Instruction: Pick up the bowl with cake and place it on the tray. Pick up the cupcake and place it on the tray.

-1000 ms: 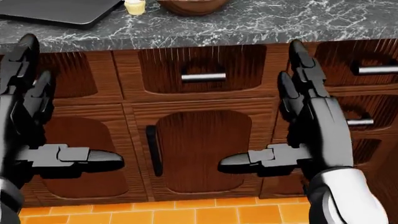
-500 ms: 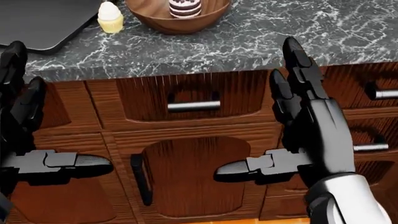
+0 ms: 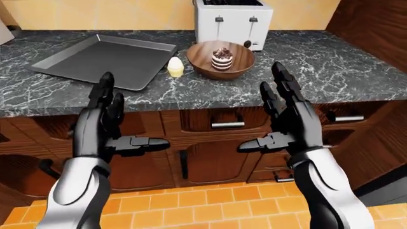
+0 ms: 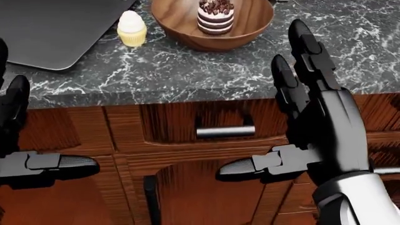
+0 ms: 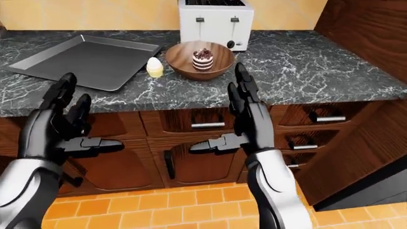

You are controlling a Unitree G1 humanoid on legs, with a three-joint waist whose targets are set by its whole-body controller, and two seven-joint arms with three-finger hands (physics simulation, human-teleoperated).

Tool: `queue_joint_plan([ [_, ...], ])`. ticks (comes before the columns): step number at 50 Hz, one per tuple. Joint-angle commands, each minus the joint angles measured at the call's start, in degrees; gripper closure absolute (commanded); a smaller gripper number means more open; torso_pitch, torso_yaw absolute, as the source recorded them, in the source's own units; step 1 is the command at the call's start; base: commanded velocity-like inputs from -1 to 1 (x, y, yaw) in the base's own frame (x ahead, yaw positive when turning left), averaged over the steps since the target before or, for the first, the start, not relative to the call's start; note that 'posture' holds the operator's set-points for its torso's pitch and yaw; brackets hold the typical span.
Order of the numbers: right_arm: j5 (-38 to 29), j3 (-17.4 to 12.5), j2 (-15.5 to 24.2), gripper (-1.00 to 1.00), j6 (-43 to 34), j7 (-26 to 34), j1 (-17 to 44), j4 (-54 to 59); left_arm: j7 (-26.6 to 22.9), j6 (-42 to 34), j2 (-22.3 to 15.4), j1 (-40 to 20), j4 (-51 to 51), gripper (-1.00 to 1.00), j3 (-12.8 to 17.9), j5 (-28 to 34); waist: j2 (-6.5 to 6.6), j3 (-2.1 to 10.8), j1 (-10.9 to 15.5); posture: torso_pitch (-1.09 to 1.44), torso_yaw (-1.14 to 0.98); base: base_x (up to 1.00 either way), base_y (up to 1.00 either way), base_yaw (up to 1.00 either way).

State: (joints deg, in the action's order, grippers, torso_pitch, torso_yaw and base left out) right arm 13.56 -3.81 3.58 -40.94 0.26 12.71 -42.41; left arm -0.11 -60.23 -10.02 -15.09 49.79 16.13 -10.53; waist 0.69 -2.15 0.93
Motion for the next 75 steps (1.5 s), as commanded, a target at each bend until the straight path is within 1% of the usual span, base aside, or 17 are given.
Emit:
queue_joint_plan([
  [1, -0.26, -0.59, 0.3, -1.0, 1.7, -0.11, 0.97, -1.69, 0.01, 1.66, -0.25, -1.2, 1.71, -1.0, -0.32, -0.37, 0.55, 1.2, -0.21, 0.0, 0.0, 0.0, 0.0, 0.0],
  [8, 0.5, -1.63, 0.06, -1.0, 1.86, -1.12, 0.83, -1.48, 0.16, 1.83, -0.11, -1.21, 1.36, -1.0, -0.73, -0.53, -1.34, 1.78, -1.24, 0.0, 0.0, 0.0, 0.05, 0.57],
  [10, 1.23, -2.21, 0.29, -1.0, 1.51, -1.42, 1.03, -1.92, 0.27, 1.52, -0.25, -1.38, 1.61, -1.0, -0.64, -0.66, -5.56, 1.11, -1.15, 0.0, 0.0, 0.0, 0.1, 0.0],
  [14, 2.66, -3.27, 0.82, -1.0, 1.01, -2.39, 1.81, -2.71, 0.51, 0.85, -0.57, -2.25, 1.62, -1.0, -0.87, -0.75, -2.27, 1.12, -0.59, 0.0, 0.0, 0.0, 0.0, 0.0],
  [18, 2.38, -2.32, 1.43, -1.0, 0.94, -2.18, 1.54, -3.5, 0.7, -0.55, -1.05, -3.15, 2.34, -1.0, -0.04, -1.41, 0.01, 3.62, -1.01, 0.0, 0.0, 0.12, 0.0, 0.0],
  [20, 2.31, -2.26, 1.36, -1.0, 1.18, -1.89, 1.39, -3.43, 0.78, -0.26, -1.12, -3.11, 2.08, -1.0, -0.17, -1.4, 1.07, -1.13, -1.14, 0.0, 0.0, 0.58, 0.0, 0.0],
  [26, 2.47, -2.31, 1.09, -1.0, 0.91, -1.84, 1.33, -4.01, 0.77, 0.25, -1.12, -2.62, 1.95, -1.0, -0.11, -1.48, 1.74, -0.7, -1.52, 0.0, 0.0, 0.59, 0.0, 0.0],
  [29, 2.34, -2.11, 1.02, -1.0, 1.55, -1.66, 1.07, -3.59, 0.64, 0.99, -1.05, -2.19, 1.62, -1.0, -0.25, -1.4, 4.85, -0.64, -1.37, 0.0, 0.0, 0.57, 0.0, 0.0],
  [38, 2.85, -2.59, 1.17, -1.0, 0.86, -1.81, 1.4, -4.36, 1.03, -1.06, -1.32, -3.34, 2.82, -1.0, 0.15, -2.0, 0.96, 0.87, 0.13, 0.0, 0.0, 0.48, 0.0, 0.0],
  [41, 4.12, -3.36, 1.23, -1.0, -0.11, -2.31, 1.98, -5.32, 1.19, -1.3, -1.51, -3.83, 2.69, -1.0, 0.11, -2.13, -3.78, 2.37, -0.09, 0.0, 0.0, 0.08, 0.0, 0.0],
  [44, 4.61, -3.6, 1.53, -1.0, -0.28, -2.56, 1.94, -5.7, 1.21, -1.33, -1.56, -3.68, 2.85, -1.0, 0.22, -2.22, -4.36, -0.28, -0.19, 0.0, 0.0, 0.0, 0.0, 0.0],
  [50, 6.36, -4.43, 2.05, -1.0, -1.98, -3.83, 2.7, -7.32, 1.32, -2.35, -1.82, -4.03, 3.62, -1.0, 0.64, -2.56, -1.98, -1.26, -0.94, 0.0, 0.0, 0.0, 0.0, 0.0],
  [54, 6.41, -4.61, 2.41, -1.0, -2.06, -4.08, 2.71, -6.96, 1.31, -2.03, -1.69, -3.46, 3.71, -1.0, 0.55, -2.48, 3.4, 1.85, -1.78, 0.0, 0.0, 0.09, 0.0, 0.0],
  [59, 8.26, -5.86, 2.5, -1.0, -3.46, -4.77, 3.3, -9.22, 1.01, -1.81, -1.69, -3.07, 3.89, -1.0, 1.17, -2.68, 2.03, -0.63, -0.71, 0.0, 0.0, 0.17, 0.0, 0.0],
  [66, 5.95, -5.86, 5.31, -1.0, -3.54, -5.08, 4.89, -10.74, 1.2, -1.69, -1.95, -3.25, 3.75, -1.0, 1.31, -3.06, -3.25, 0.24, 0.23, 0.0, 0.0, 0.0, 0.0, 0.0],
  [67, 5.18, -5.77, 5.62, -1.0, -3.86, -4.98, 5.21, -11.09, 1.24, -1.6, -1.95, -3.23, 3.7, -1.0, 1.21, -3.05, -1.59, -0.02, 0.03, 0.0, 0.0, 0.0, 0.0, 0.0],
  [75, -7.98, -2.92, 7.67, -1.0, -2.0, -1.1, 9.64, -7.9, 1.59, -1.73, -1.73, -2.71, 4.27, -1.0, 1.19, -3.35, -0.75, 1.46, -0.73, 0.0, 0.0, 0.0, 0.0, 0.0],
])
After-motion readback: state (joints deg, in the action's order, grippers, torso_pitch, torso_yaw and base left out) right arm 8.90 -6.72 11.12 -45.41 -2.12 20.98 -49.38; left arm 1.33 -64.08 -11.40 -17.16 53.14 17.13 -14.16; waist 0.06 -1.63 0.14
